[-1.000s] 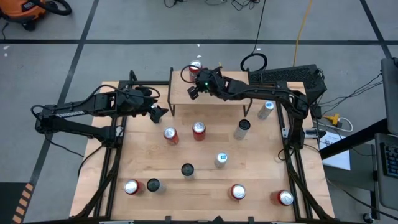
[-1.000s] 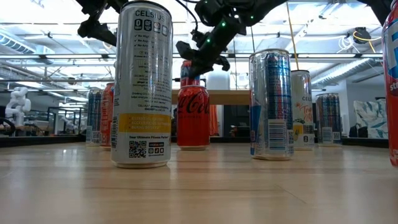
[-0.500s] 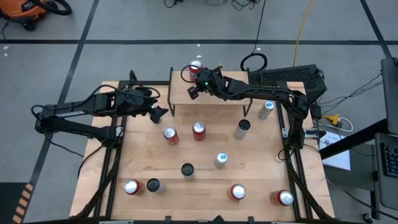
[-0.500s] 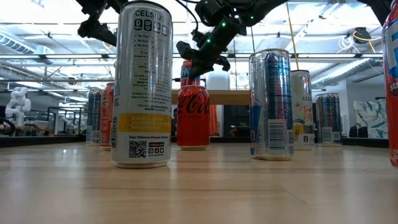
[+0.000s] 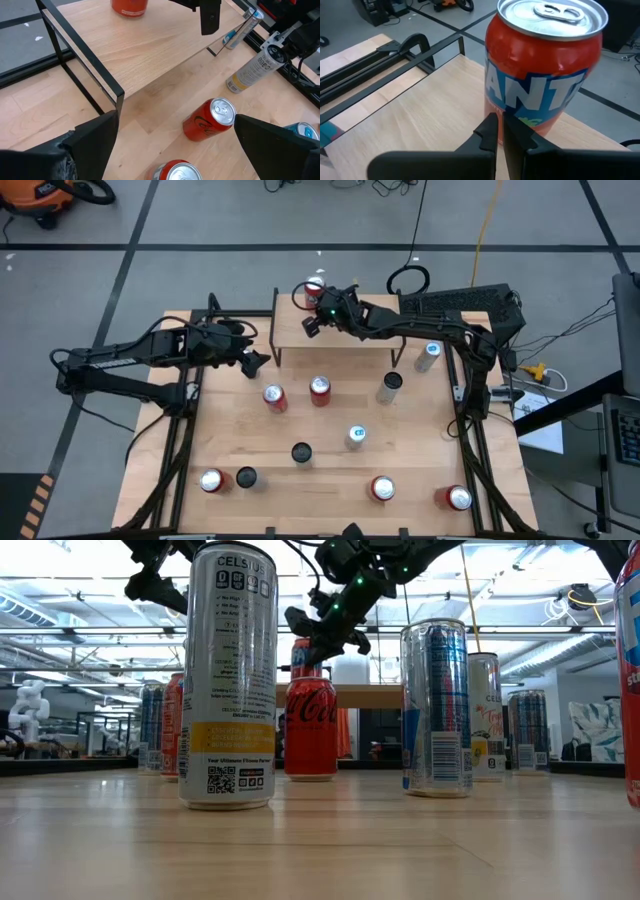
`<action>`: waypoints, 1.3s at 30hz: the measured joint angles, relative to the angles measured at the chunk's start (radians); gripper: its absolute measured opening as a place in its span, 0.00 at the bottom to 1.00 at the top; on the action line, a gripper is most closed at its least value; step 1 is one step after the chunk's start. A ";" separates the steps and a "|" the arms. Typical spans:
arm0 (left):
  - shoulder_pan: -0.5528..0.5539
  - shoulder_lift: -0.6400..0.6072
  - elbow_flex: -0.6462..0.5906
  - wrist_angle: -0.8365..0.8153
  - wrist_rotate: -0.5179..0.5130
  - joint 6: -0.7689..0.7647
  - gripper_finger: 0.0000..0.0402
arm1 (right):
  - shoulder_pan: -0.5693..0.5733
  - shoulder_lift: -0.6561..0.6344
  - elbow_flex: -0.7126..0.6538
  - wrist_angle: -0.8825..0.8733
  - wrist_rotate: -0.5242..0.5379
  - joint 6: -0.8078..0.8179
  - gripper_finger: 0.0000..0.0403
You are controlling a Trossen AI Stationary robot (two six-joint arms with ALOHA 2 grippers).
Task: Place canned beverage on shelf
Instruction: Put the middle red soda can on the shelf
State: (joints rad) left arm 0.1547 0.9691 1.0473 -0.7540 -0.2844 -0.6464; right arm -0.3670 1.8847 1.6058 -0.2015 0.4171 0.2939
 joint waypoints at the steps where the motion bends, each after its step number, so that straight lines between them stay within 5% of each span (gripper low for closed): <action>1: 0.000 0.000 0.000 0.000 0.000 0.000 1.00 | -0.001 0.000 0.000 0.001 0.000 0.000 0.02; 39: -0.001 0.005 0.000 0.000 0.021 0.025 1.00 | -0.005 -0.011 0.000 0.062 0.001 0.023 0.02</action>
State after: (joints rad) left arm 0.1535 0.9745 1.0473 -0.7540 -0.2631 -0.6216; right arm -0.3721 1.8736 1.6062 -0.1396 0.4180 0.3169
